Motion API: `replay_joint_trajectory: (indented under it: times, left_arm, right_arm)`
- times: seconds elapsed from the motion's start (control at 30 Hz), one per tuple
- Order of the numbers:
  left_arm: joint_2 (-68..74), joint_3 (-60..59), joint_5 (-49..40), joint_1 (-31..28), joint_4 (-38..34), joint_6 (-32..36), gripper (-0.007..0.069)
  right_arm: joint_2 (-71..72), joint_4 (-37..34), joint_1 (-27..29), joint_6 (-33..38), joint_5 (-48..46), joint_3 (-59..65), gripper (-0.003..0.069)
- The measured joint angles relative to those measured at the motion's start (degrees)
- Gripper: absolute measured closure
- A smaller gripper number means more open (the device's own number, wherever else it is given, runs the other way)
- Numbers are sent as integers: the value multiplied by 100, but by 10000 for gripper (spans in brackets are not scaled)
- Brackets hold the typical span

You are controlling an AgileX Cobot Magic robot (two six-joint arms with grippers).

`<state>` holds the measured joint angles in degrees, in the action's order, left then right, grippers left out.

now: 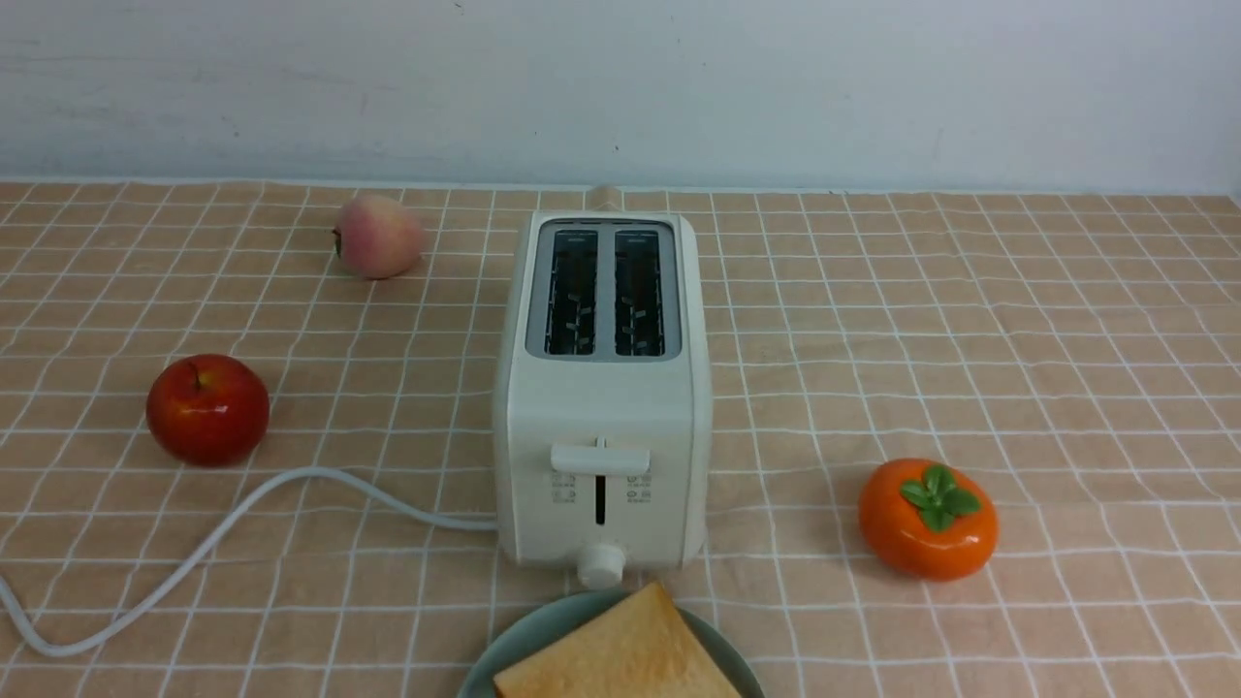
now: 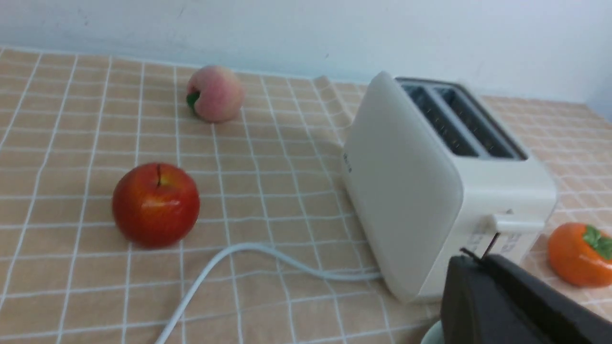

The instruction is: Take toasted bread from bread machine on light coffee tablecloth place on plate.

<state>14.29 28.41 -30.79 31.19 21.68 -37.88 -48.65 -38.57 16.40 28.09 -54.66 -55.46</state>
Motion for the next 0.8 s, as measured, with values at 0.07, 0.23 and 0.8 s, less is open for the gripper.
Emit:
replay_joint_trajectory:
  times: [0.07,0.23,0.8]
  left_arm:
    - [0,0,235,0,0,0,638]
    - [11,0,697,0,0,-7,638]
    - [811,0,1517,0,-517,-19,638]
  right_arm:
    - [474,-72,-16,41,281,160,671]
    - [1261,-929,-381,886,605,1021,667]
    - [2418,-2641,-883,3239,3447,3108,667]
